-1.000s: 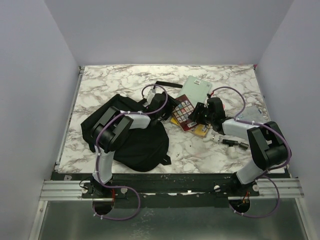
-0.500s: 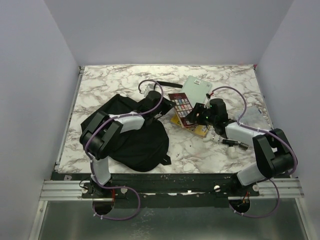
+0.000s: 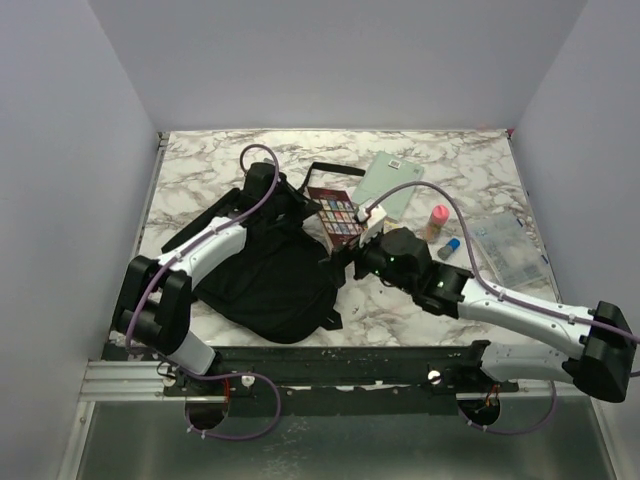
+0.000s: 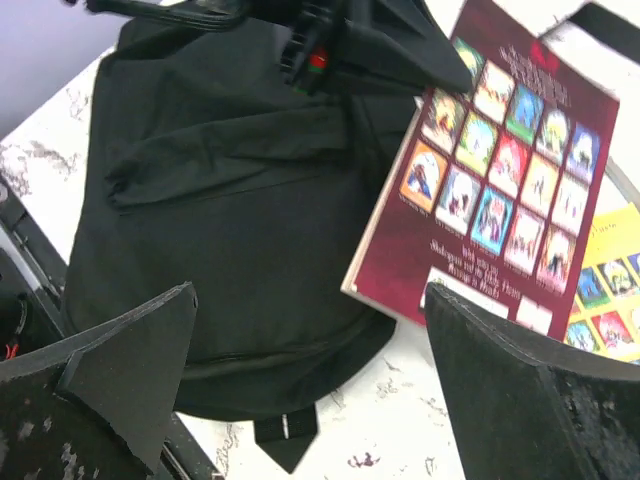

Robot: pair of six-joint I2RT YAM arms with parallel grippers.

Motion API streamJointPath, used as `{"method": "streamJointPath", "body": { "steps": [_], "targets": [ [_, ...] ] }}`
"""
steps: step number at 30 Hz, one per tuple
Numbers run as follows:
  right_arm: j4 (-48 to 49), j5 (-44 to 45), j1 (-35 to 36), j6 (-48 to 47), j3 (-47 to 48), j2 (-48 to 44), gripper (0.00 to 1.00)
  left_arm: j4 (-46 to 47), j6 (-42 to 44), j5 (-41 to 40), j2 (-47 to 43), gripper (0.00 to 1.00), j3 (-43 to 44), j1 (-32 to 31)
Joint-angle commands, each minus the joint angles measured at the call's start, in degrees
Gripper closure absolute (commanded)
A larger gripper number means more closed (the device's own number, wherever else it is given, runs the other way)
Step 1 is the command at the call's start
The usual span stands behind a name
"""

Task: Pack the student bag
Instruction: Pick up the book from the center of the board, then place the book in the student bag.

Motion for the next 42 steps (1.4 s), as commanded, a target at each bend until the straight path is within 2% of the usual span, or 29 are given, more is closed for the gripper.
{"method": "streamJointPath", "body": {
  "steps": [1, 4, 7, 10, 13, 17, 19, 20, 21, 22, 23, 25, 26, 31, 34, 38, 42],
  "targets": [
    [-5.66, 15.89, 9.4, -11.52, 3.58, 1.95, 0.02, -16.35, 0.66, 7.11, -5.74, 1.0, 2.66, 0.78],
    [-2.32, 31.26, 16.98, -17.62, 4.8, 6.81, 0.03, -19.0, 0.94, 8.15, -8.54, 1.0, 3.21, 0.98],
    [-2.46, 41.98, 20.62, -20.68, 7.81, 12.63, 0.06, -22.4, 0.98, 8.17, -10.32, 1.0, 3.77, 1.1],
    [0.98, 46.61, 23.12, -24.59, 7.59, 15.25, 0.11, -23.54, 0.65, 8.32, -11.82, 1.0, 3.24, 1.46],
    [3.99, 52.82, 23.53, -24.85, 7.55, 16.26, 0.23, -25.1, 0.3, 8.69, -12.54, 1.0, 3.01, 1.92],
    [5.11, 54.53, 23.56, -23.62, 5.97, 13.69, 0.55, -25.55, -0.56, 8.94, -14.79, 1.0, 1.97, 2.05],
    [6.88, 52.72, 23.55, -23.74, 4.48, 12.01, 0.8, -25.61, -1.29, 9.06, -16.39, 1.0, 1.55, 2.08],
    [6.65, 52.16, 23.44, -22.3, 4.27, 11.34, 0.96, -25.58, -0.94, 9.5, -17.07, 1.0, 1.79, 2.1],
    [5.83, 50.52, 22.49, -20.23, 4.09, 10.25, 0.99, -25.72, 0.41, 10.96, -17.56, 0.97, 2.51, 2.39],
    [3.83, 47.85, 20.95, -17.97, 4.58, 9.11, 0.99, -26.53, 2.75, 11.54, -18.08, 0.81, 3.56, 2.77],
    [-2.55, 44.47, 19.05, -12.5, 6.95, 7.9, 0.99, -29.88, 5.91, 11.65, -18.46, 0.57, 5.11, 3.03],
    [-15.12, 39.06, 15.26, -3.2, 12.41, 6.41, 0.99, -31.62, 10.77, 15.31, -20.83, 0.33, 4.98, 3.95],
    [-18.96, 36.18, 12.88, -0.37, 14.11, 5.71, 0.99, -31.23, 14.13, 16.43, -22.69, 0.29, 4.55, 3.92],
    [-32.06, 23.0, 2.22, 8.96, 19.45, 2.27, 0.99, -38.55, 29.2, 8.8, -29.68, 0.15, 3.93, 1.86],
    [-35.55, 11.16, -6.3, 10.48, 21.14, -0.39, 0.99, -44.4, 35.97, -0.04, -29.49, 0.11, 4.76, -4.47],
    [-38.77, 11.65, -7.62, 12.92, 18.99, -2.95, 0.99, -47.85, 42.95, -7.79, -23.84, 0.11, 5.23, -12.49],
    [-37.05, 11.52, -9.22, 13.86, 12.09, -7.02, 0.99, -48.88, 47.38, -12.53, -16.15, 0.12, 6.68, -15.34]
  ]
}}
